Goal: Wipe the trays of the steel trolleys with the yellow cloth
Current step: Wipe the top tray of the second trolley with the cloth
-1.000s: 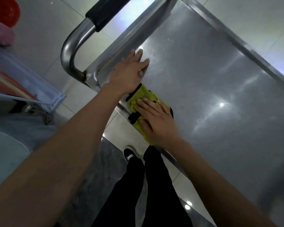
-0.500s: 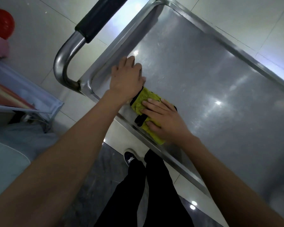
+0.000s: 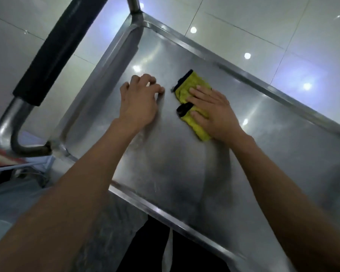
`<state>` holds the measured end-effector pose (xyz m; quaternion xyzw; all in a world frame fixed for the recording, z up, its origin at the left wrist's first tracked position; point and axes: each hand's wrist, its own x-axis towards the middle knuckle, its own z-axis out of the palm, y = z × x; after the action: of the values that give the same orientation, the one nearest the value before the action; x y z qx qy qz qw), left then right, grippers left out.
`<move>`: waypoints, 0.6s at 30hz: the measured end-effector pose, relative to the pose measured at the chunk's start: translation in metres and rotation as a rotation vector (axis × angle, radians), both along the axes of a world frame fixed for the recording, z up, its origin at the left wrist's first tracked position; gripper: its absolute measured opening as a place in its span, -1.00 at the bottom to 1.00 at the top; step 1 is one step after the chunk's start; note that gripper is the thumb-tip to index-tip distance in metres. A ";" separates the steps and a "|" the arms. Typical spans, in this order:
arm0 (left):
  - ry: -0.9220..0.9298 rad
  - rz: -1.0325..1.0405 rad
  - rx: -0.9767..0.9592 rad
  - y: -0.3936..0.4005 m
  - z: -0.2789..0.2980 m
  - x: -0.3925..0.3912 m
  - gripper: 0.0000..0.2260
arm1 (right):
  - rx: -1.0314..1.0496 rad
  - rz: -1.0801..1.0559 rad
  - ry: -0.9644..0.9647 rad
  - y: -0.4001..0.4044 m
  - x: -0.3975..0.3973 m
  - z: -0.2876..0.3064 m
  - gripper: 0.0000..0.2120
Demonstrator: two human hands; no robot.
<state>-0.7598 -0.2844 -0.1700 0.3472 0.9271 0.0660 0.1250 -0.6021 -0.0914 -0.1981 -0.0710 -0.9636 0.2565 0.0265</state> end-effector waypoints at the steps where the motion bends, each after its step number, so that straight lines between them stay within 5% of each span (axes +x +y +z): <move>1: 0.004 -0.002 0.002 0.000 -0.001 0.002 -0.69 | -0.019 -0.030 0.004 0.020 -0.009 0.000 -0.61; 7: -0.019 0.009 -0.021 0.001 -0.001 0.008 -0.67 | 0.062 -0.057 -0.008 0.066 -0.044 -0.001 -0.60; 18: 0.002 -0.017 -0.031 -0.012 -0.010 0.015 -0.67 | 0.105 -0.038 -0.095 -0.029 0.012 0.005 -0.59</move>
<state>-0.7446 -0.2965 -0.1796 0.3531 0.9252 0.0499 0.1301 -0.5903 -0.1200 -0.1934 -0.0999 -0.9743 0.2015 -0.0105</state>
